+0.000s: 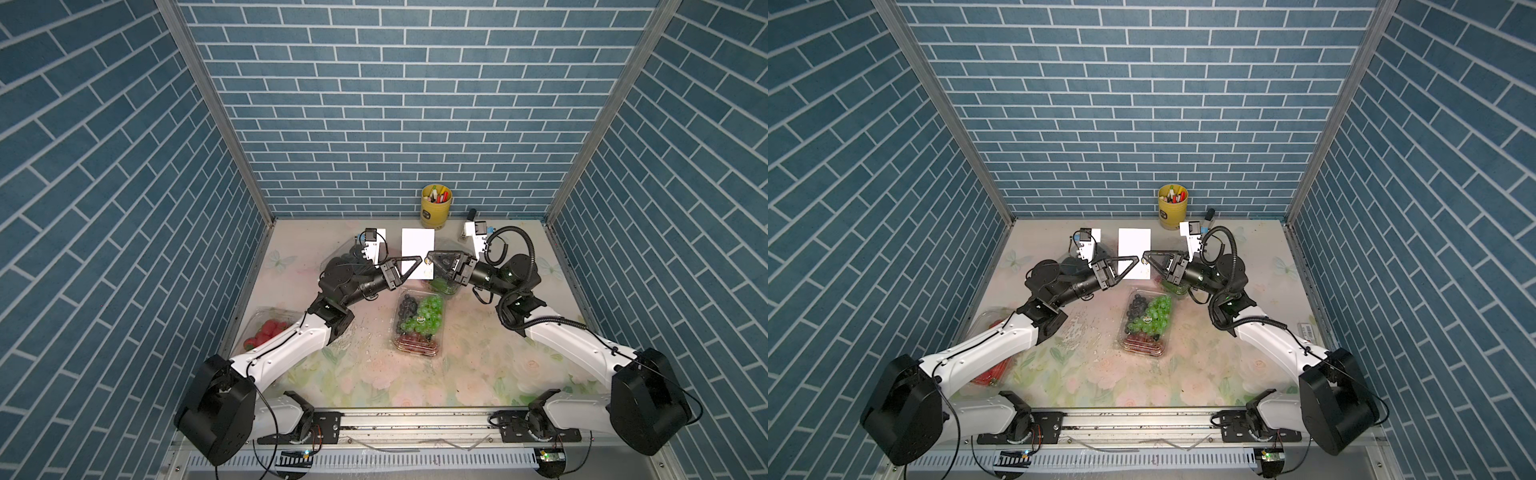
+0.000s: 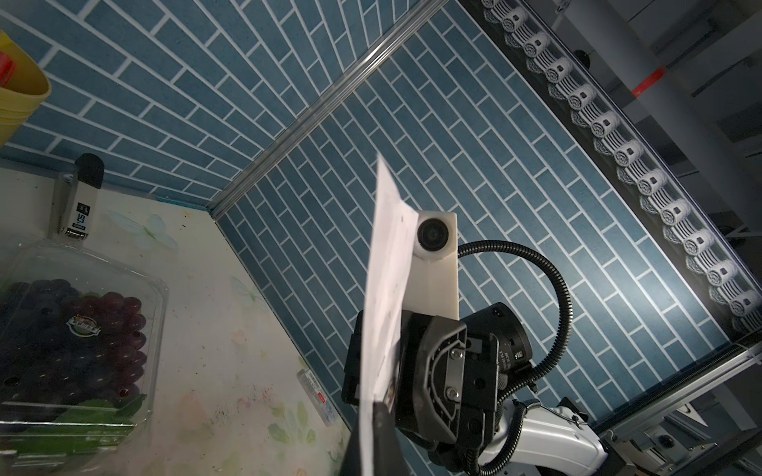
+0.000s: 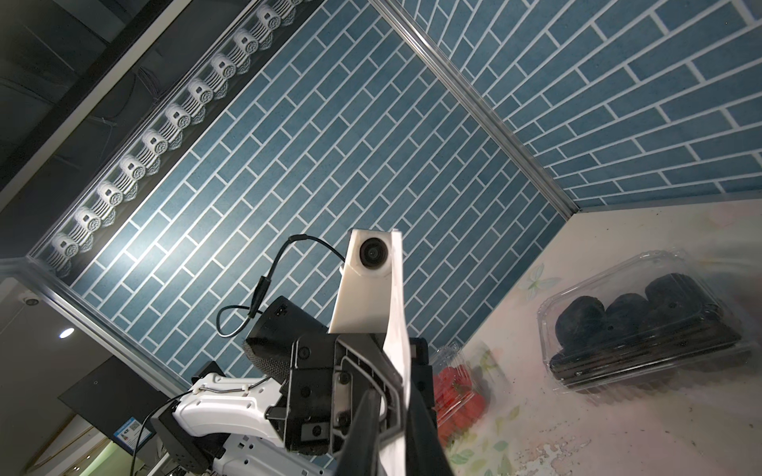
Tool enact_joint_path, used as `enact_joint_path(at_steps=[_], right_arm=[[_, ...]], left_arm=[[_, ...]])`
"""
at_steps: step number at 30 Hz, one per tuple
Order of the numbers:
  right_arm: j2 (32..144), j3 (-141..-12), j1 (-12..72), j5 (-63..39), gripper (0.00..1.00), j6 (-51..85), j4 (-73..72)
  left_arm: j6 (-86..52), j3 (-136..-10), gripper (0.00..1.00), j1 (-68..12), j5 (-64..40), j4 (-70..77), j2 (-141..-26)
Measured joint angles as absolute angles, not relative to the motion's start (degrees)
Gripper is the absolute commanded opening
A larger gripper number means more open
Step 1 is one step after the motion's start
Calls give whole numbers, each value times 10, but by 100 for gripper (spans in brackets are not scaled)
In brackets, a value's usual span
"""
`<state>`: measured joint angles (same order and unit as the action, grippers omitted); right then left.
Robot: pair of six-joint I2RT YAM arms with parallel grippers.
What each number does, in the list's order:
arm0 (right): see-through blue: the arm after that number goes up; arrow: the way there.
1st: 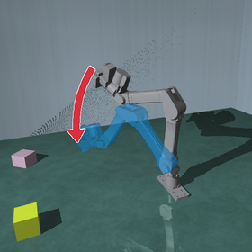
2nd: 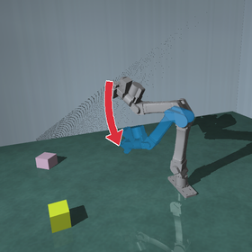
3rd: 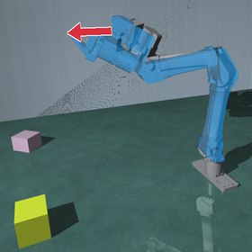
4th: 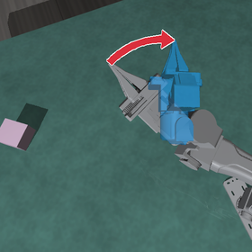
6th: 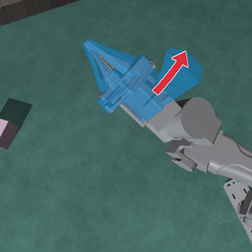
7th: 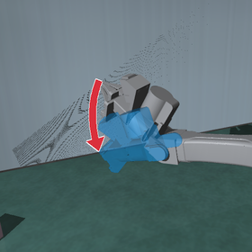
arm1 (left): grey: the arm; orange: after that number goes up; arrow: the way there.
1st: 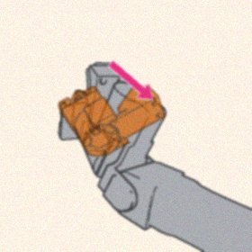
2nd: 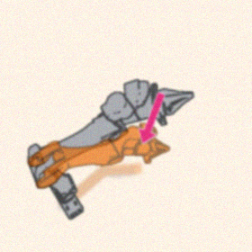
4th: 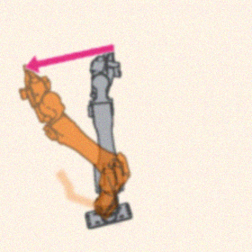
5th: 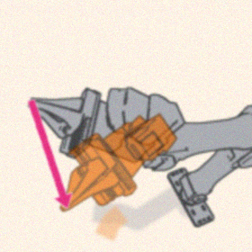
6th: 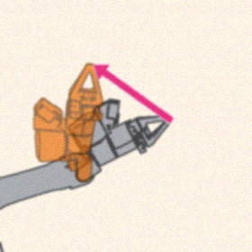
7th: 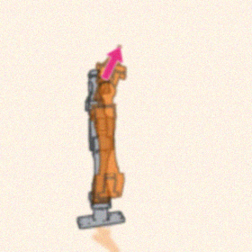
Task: Label fruit boxes
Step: Adjust the label sticker.
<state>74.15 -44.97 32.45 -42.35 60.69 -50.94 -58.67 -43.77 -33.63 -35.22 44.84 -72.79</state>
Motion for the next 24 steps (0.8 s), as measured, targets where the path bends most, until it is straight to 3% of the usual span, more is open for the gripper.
enact_joint_path(at_steps=[12, 20, 24], right_arm=[[741, -437, 324, -434, 9, 609, -515], [741, -436, 322, -434, 0, 613, -516], [741, -436, 321, -438, 0, 615, -521]], left_arm=[[-582, -443, 3, -335, -352, 443, -722], [-580, -446, 4, -335, -352, 436, -722], [-578, -446, 13, -335, -352, 436, -722]])
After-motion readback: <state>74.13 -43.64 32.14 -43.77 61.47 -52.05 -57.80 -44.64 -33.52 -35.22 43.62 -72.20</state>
